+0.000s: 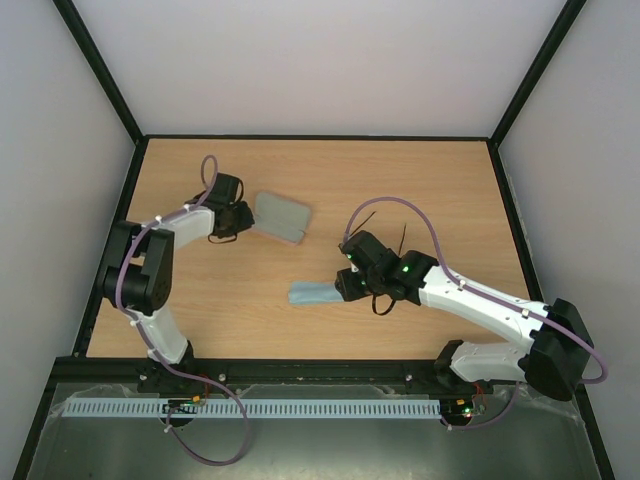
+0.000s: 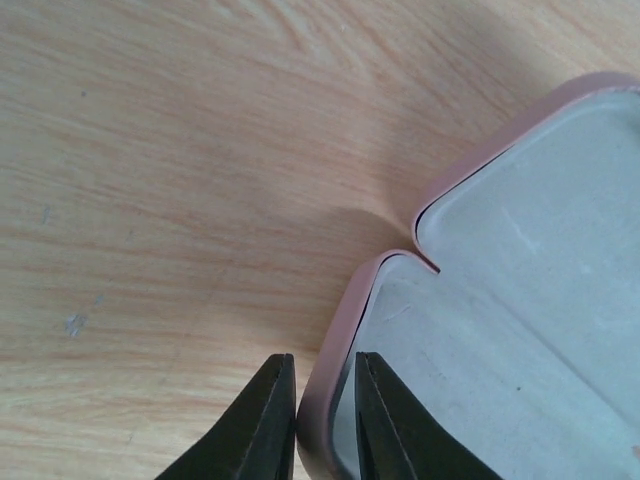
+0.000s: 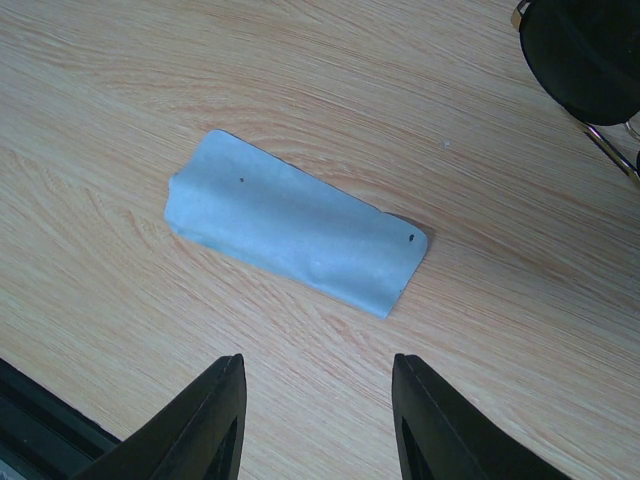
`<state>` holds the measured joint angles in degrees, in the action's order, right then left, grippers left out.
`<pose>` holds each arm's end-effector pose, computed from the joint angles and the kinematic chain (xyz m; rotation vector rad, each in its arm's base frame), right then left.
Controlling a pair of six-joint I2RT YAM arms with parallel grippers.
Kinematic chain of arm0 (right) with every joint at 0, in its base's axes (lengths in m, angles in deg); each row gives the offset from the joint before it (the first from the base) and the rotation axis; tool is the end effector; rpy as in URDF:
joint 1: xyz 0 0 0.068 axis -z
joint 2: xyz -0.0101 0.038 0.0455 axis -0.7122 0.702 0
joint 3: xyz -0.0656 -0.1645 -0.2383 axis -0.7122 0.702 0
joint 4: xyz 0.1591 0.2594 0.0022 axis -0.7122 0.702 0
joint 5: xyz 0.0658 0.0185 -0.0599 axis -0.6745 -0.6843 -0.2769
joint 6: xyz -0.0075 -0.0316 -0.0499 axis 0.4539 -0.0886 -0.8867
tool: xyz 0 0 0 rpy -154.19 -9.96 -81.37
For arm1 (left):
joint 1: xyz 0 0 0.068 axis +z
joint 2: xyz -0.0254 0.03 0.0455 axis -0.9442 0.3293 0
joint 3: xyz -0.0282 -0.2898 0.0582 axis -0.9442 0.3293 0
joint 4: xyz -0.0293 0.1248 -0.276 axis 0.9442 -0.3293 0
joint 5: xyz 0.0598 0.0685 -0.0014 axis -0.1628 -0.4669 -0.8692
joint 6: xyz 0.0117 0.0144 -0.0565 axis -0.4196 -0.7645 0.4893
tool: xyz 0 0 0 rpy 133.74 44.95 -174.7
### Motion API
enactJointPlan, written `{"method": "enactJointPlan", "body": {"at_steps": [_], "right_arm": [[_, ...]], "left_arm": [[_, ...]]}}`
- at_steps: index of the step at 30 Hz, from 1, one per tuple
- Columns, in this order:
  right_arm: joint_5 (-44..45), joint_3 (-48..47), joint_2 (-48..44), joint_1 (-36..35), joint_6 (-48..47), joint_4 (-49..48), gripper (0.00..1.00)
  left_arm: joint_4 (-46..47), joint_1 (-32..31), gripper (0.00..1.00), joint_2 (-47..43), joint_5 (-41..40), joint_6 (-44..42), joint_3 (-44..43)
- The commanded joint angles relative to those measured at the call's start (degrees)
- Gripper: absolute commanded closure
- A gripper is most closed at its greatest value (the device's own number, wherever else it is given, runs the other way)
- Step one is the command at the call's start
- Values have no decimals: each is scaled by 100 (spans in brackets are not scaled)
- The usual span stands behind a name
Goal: Organize the sunglasses
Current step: Adjust the sunglasses case at the center of the board.
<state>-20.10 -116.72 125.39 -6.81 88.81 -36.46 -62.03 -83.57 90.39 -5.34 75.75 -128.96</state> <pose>0.1823 0.2320 0.2572 -0.4525 2.4263 0.6122 0.3967 -0.0925 0.1537 -0.4716 2.4997 -0.4051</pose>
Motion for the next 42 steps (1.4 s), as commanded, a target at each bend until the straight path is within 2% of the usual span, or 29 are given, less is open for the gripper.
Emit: {"method": "enactJointPlan", "body": {"at_steps": [1,18,42], "right_arm": [[-41,86,7,-33,61,60,58],[-90,-38,309,-33,-9,5,58],[-176,-98,623,-37,-27,-147,58]], "left_arm": [[45,-78,80,-280,-19,13,278],[311,-635,80,-495,-76,160,1025],[240,-568,80,-1181,-313,165,1980]]}}
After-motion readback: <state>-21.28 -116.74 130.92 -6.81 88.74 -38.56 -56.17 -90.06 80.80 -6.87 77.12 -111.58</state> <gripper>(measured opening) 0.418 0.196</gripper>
